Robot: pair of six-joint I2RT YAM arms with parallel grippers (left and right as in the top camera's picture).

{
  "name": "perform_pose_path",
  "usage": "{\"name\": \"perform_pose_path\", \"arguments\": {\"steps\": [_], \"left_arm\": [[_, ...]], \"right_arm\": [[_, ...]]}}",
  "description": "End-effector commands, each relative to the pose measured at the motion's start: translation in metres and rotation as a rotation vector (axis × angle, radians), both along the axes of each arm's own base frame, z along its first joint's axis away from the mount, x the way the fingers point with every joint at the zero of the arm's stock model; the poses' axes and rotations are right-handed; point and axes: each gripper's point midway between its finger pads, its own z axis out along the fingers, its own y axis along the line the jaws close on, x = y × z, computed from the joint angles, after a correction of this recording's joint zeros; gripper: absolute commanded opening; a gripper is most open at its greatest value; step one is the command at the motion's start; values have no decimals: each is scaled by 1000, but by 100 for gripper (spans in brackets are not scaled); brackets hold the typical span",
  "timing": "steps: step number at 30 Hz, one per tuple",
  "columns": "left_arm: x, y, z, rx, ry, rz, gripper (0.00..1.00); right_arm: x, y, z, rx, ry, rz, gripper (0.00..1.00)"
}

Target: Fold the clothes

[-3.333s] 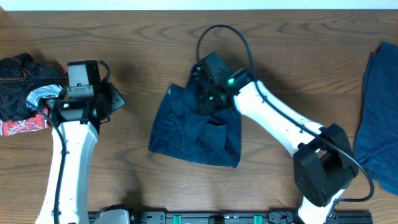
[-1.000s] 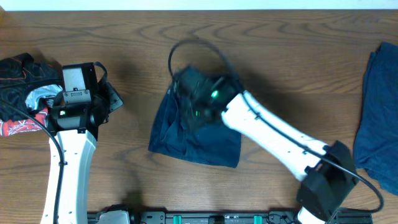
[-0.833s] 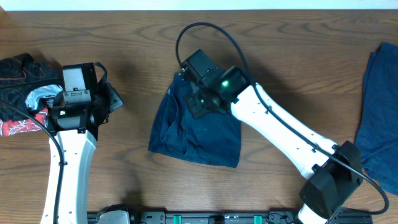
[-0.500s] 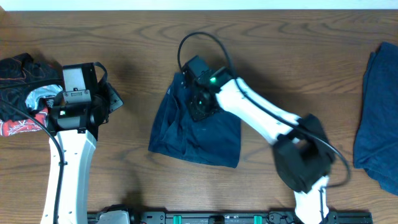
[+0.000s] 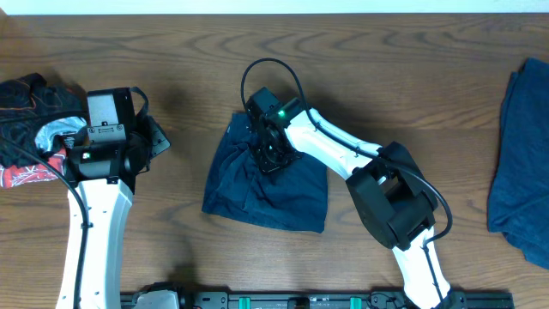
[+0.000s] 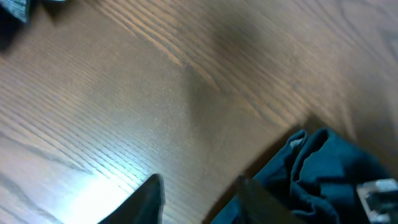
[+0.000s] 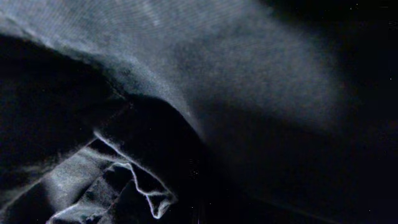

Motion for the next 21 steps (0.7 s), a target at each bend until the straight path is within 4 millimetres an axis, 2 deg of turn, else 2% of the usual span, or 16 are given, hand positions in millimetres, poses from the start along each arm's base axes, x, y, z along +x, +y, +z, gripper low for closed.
{"name": "perform_pose_path", "arguments": {"steps": [1,3,6,9,13,17,21], "left_arm": [[0,-5,2,-28,-7,-22,54],[0,-5,2,-30,-7,-23,57],[1,-8,-1,-44,-1,-33,61],[3,-14,-8,-77,21,-54,62],[8,-24,-28,-131,80,-84,62],[18,-42,-55,-221,139,-165,63],[31,-69,-80,-360,165,-297,76]], "right_arm": [[-14,-12,-14,-61,31,29,1],[-3,-13,12,-42,-37,30,6],[17,-18,70,7,-180,13,20],[32,-27,134,83,-313,-29,24],[40,-45,196,164,-431,-78,27],[39,-67,224,181,-471,-116,22],[32,-83,224,148,-443,-126,14]]}}
